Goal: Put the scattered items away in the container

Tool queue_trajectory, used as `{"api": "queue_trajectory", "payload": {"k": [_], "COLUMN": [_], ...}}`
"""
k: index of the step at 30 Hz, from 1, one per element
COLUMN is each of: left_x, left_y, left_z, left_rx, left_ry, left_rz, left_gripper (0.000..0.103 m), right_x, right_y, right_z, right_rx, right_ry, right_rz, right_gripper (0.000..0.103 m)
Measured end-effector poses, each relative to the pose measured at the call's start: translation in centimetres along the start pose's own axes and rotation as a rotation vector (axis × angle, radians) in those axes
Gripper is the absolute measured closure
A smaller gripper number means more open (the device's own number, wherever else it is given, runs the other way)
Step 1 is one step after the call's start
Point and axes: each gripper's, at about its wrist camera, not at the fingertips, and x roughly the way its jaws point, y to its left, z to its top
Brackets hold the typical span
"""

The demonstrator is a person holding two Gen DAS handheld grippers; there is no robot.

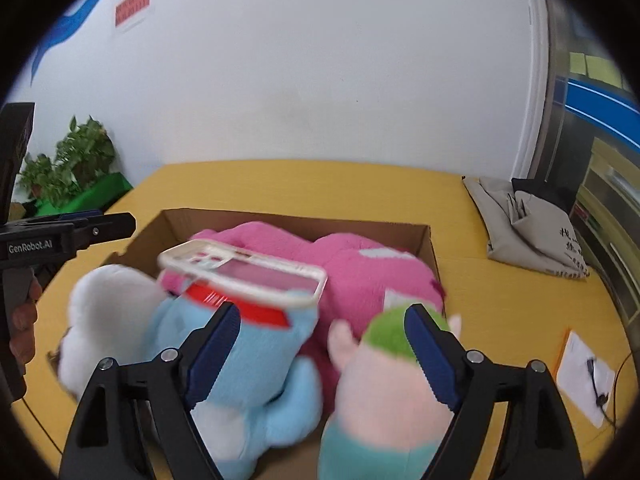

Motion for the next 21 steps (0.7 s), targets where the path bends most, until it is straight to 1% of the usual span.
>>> {"api": "queue_trajectory", "payload": {"k": [3,5,7,10,16,21], "left_x": [-3.8,-5.9,-7.8,-9.6,-12.9,-15.0], "left_y": [-1.3,-1.9,-2.6,-3.3,-4.4,-5.4], "left_z": [-3.7,-5.9,-8.1,-10.3,-14.2,-16.1], "left_rx": [0.043,0.045,0.036,0.017,-0.019,-0.017], "left_ry": [-0.039,-0.085,-0.116,-0.113,-0.127,-0.138], "left_rz": [-0.006,0.006,0.0,-0.025,-0.028,-0.034], "left_gripper": [0.0,0.0,0.0,0.0,0.0,0.0], "right_x": [-3.7,-5.9,-7.8,-10.1,-13.5,-15.6], "right_y": [1.1,2.0,2.7,3.4,3.9,4.9], "right_z": [-2.9,-4.6,-6.0,-7.4,-9.5,-11.0], "right_rx": [0.002,0.002,-0.01,-0.026,-0.037,-0.048], "right_ry": [-0.016,-0.033,-0.056,-0.075,-0.082,-0.085], "right_rz": [0.017,0.01,-0.014,-0.035,-0.033,-0.028], "right_gripper": [0.019,0.019,0.019,0.019,0.019,0.019]}}
